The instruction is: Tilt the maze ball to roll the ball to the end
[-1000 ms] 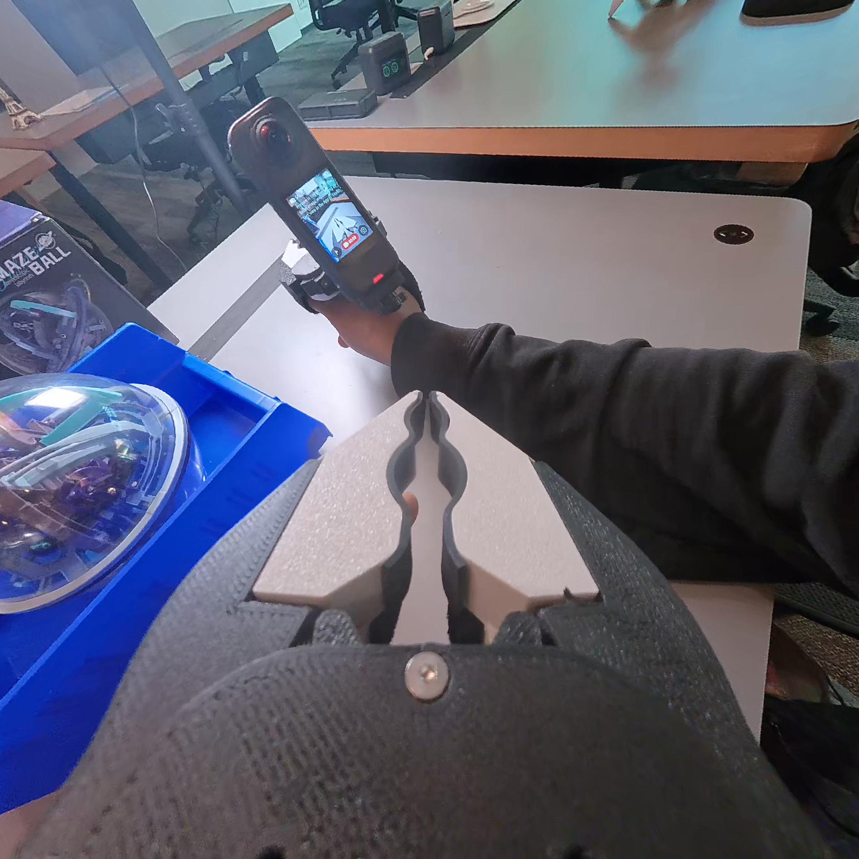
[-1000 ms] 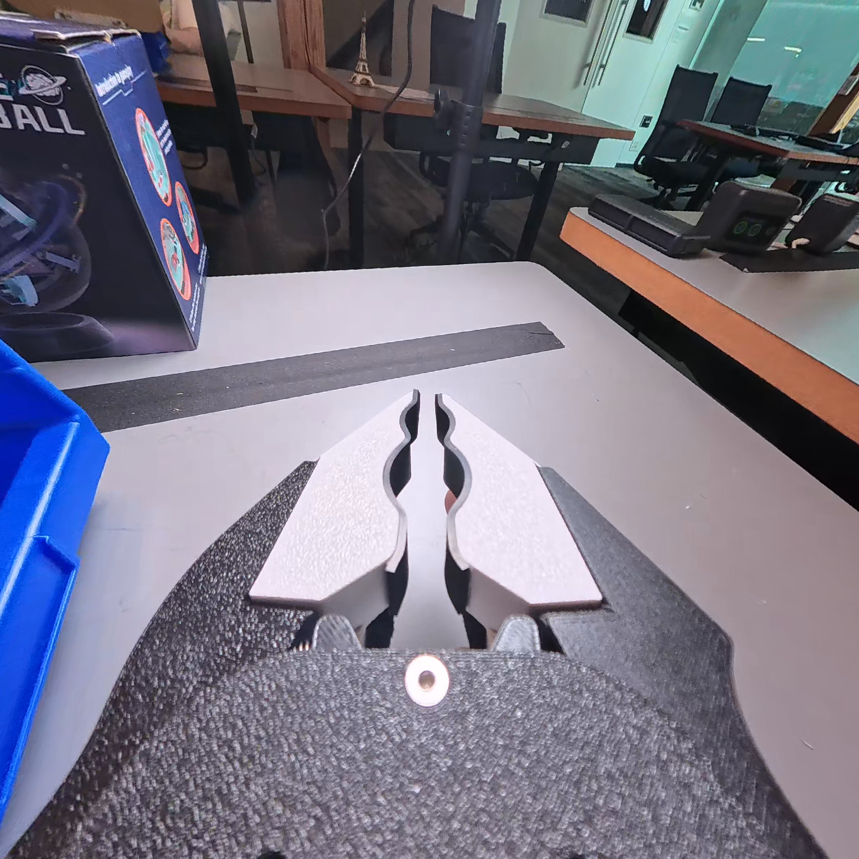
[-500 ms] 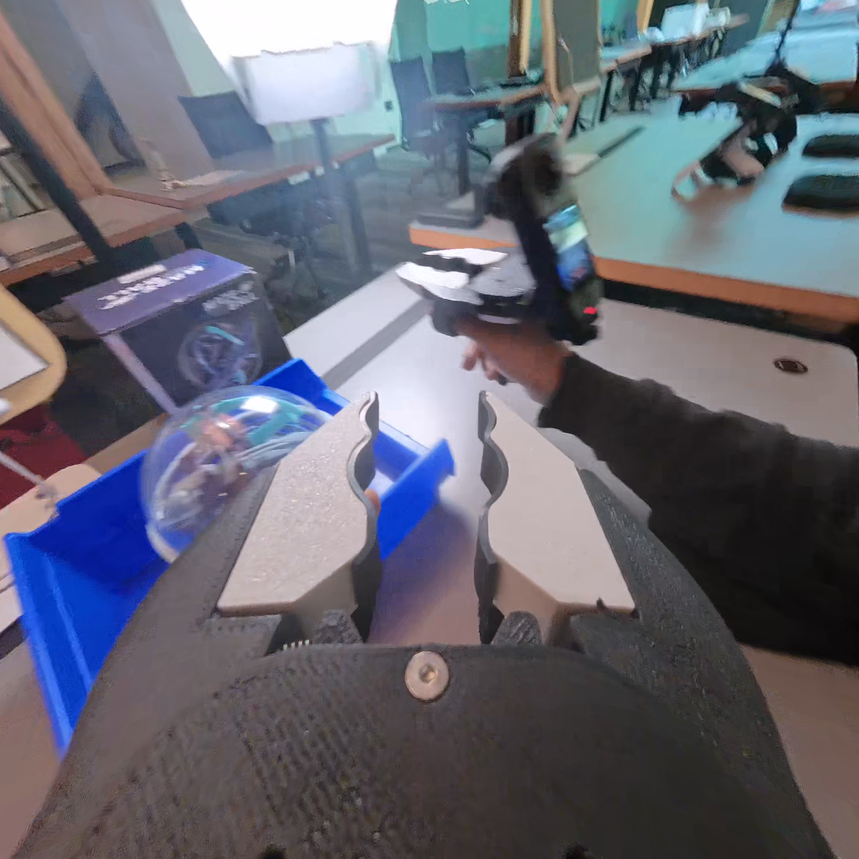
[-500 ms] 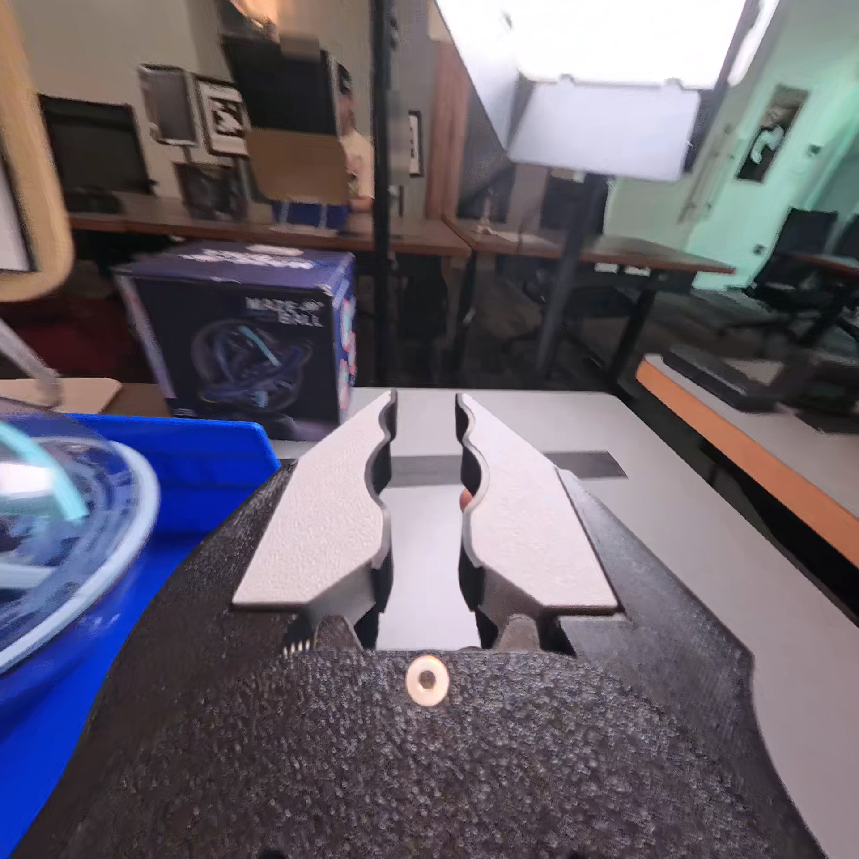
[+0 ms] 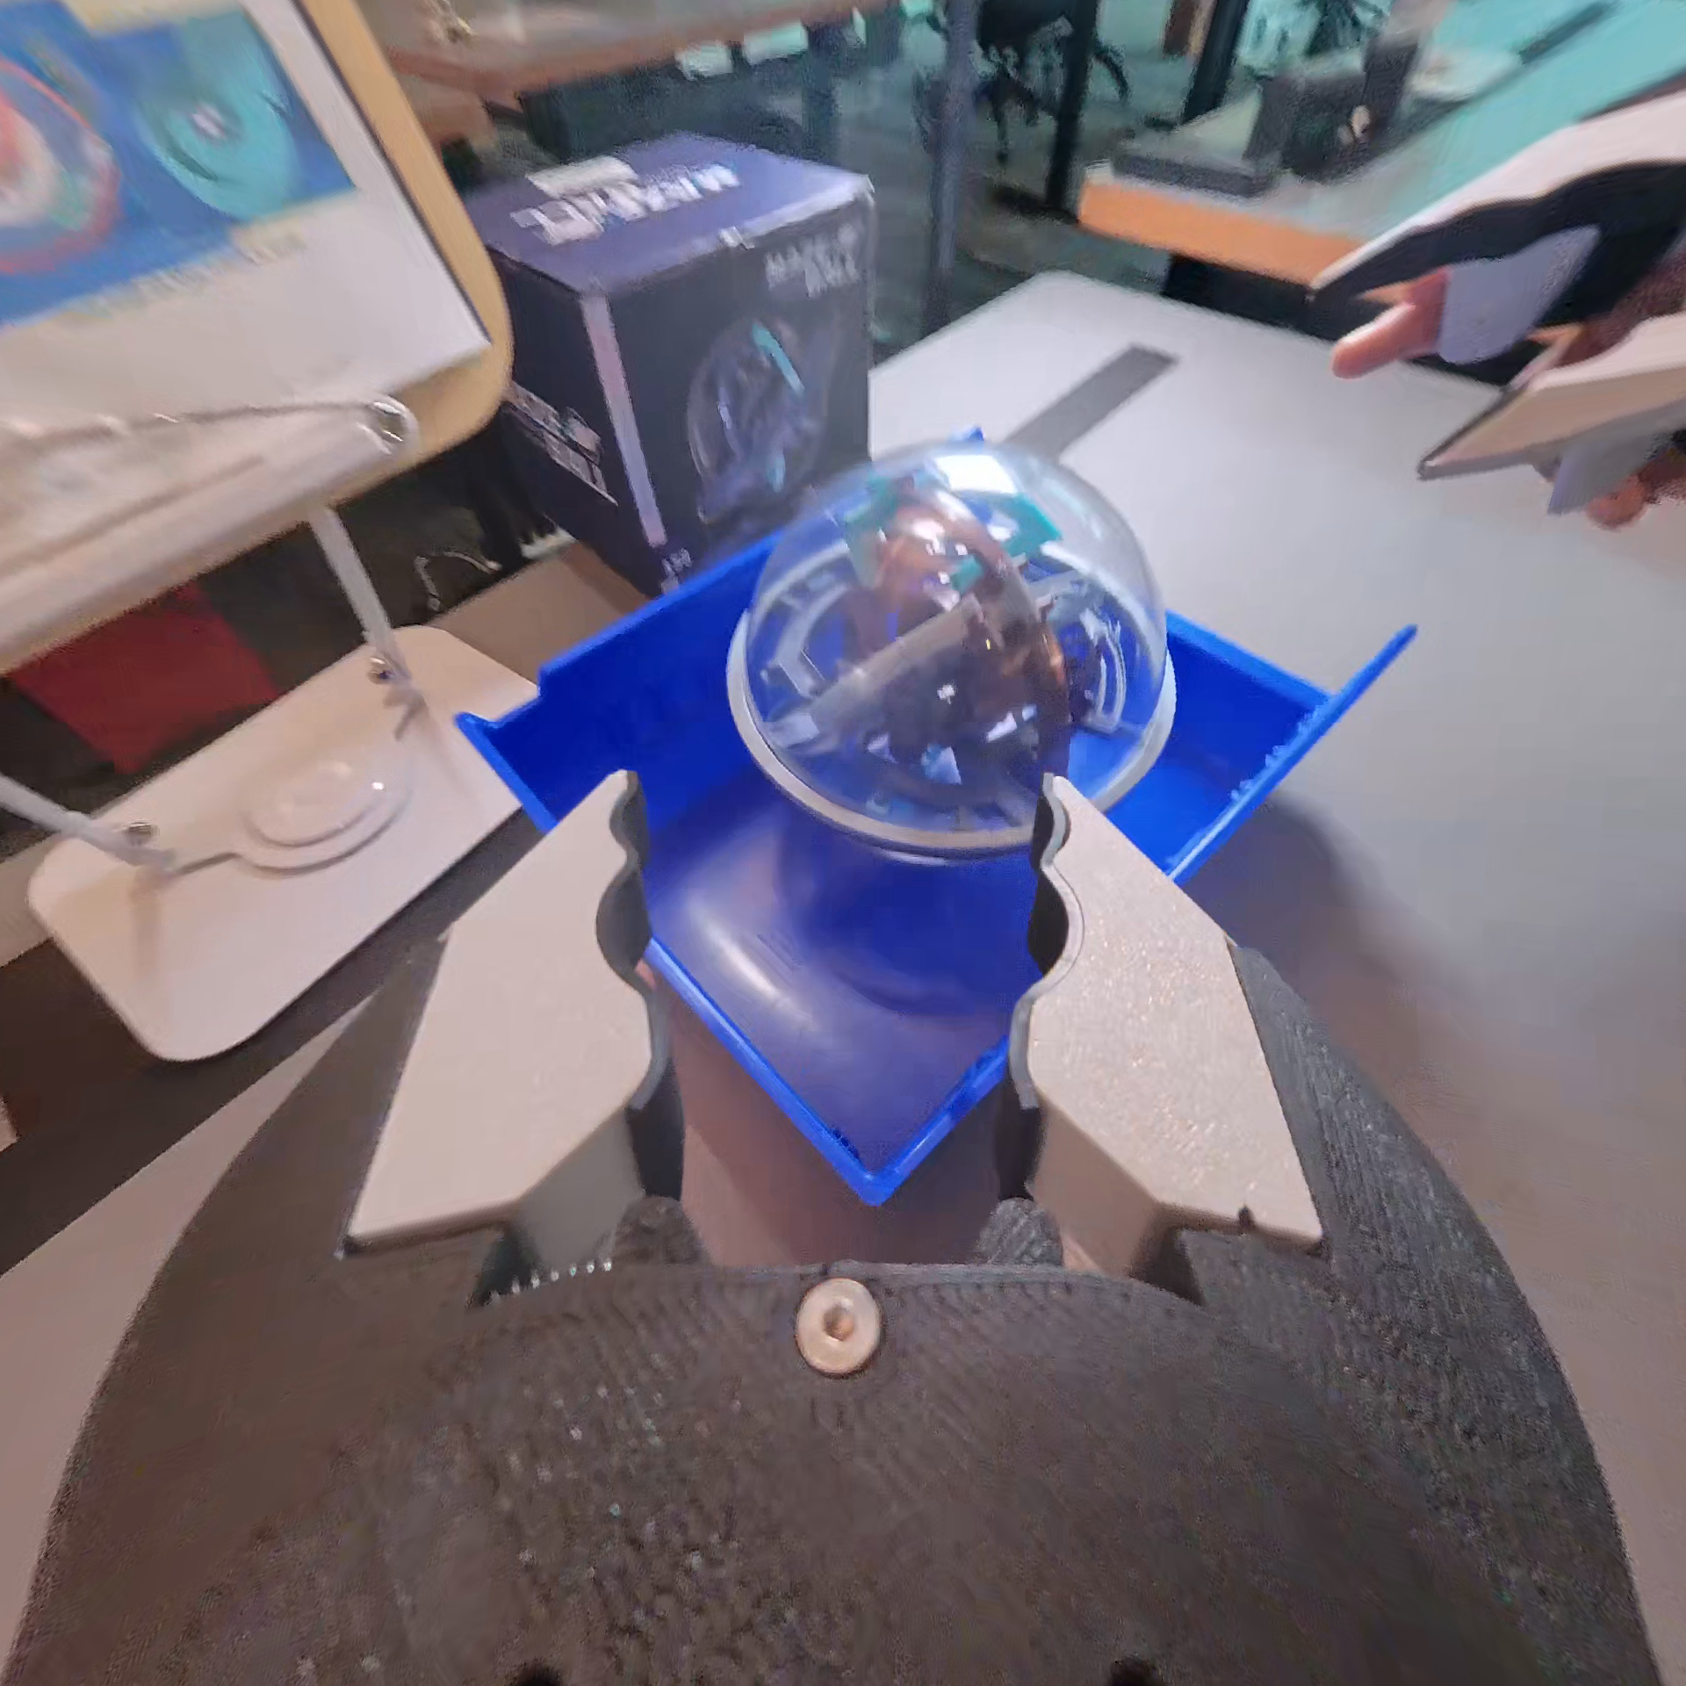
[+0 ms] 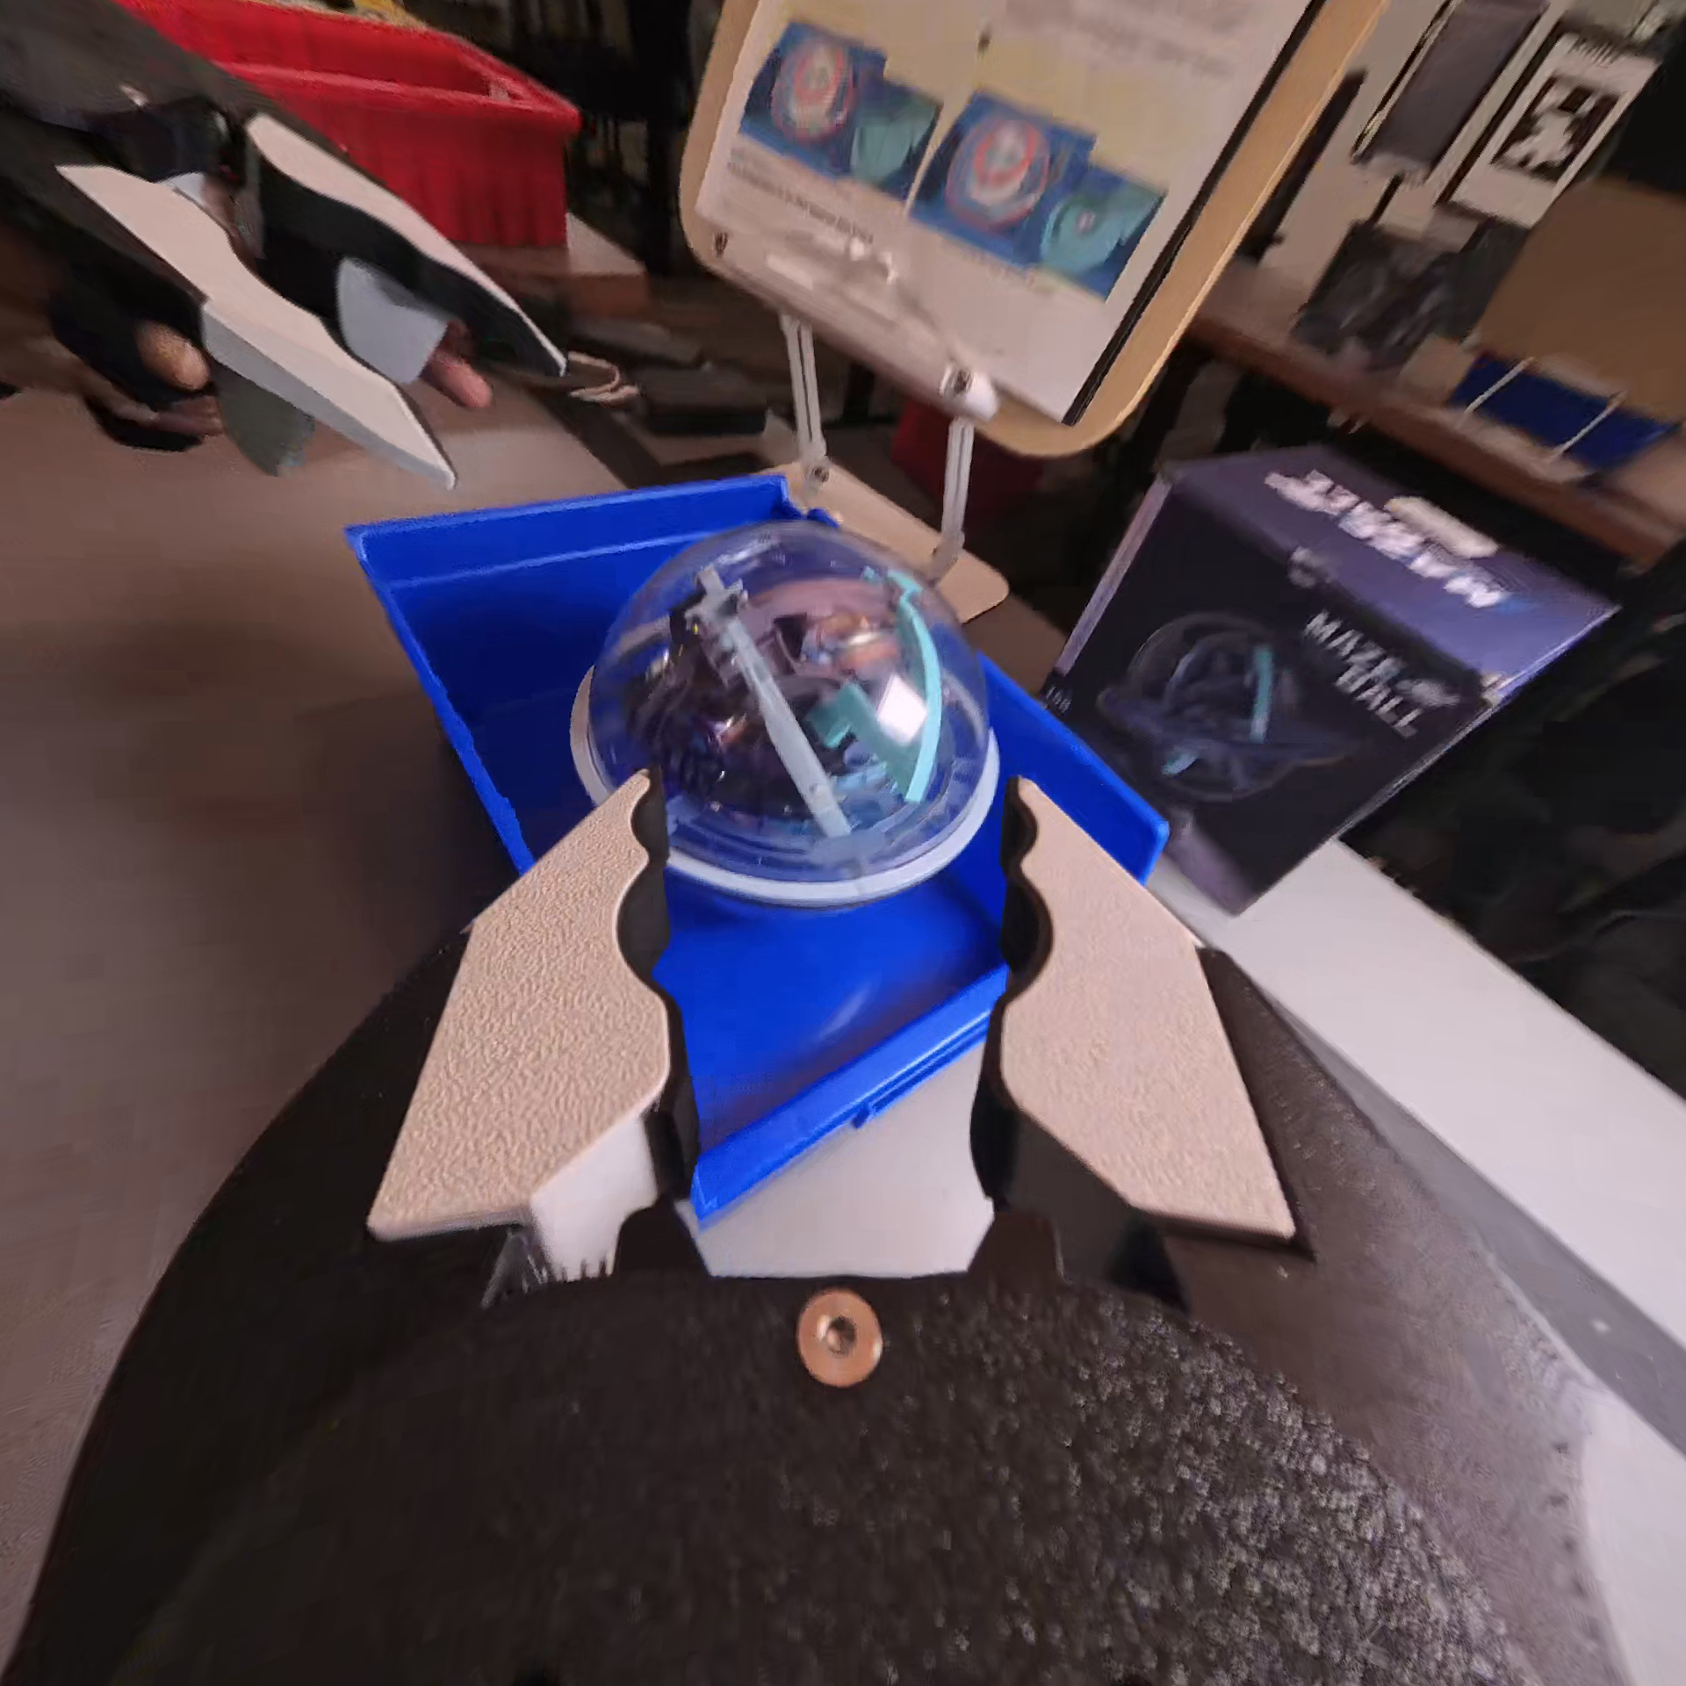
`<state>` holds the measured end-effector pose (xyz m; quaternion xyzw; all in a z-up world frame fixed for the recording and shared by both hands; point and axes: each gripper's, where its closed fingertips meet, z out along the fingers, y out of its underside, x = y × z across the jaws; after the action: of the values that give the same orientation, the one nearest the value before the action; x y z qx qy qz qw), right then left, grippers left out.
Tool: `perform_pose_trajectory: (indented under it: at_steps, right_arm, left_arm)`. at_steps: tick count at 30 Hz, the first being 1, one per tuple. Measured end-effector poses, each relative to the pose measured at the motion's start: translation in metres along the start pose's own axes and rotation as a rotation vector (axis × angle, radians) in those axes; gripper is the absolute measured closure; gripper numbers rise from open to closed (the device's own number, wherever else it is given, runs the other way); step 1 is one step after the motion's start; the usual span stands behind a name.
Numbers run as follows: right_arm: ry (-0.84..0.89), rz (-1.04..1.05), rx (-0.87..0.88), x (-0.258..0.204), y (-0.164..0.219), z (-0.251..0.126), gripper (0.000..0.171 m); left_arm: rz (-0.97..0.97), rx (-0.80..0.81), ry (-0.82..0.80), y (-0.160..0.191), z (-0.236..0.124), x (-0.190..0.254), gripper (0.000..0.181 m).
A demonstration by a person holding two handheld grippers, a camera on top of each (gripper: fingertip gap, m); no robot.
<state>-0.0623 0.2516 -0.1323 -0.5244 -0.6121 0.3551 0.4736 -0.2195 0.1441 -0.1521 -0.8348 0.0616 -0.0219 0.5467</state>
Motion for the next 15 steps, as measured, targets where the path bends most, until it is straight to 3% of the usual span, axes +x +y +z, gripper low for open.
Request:
perform_pose_trajectory:
  at_steps: [7,15]
  right_arm:
    - [-0.184,0.185,-0.168,0.008,0.062,0.037,0.085]
    - [-0.341,0.202,-0.233,0.013,0.077,0.065,0.080]
  left_arm:
    - [0.077,-0.113,0.163,0.018,0.039,0.004,0.087]
    - [0.186,-0.237,0.301,0.028,0.078,-0.004,0.078]
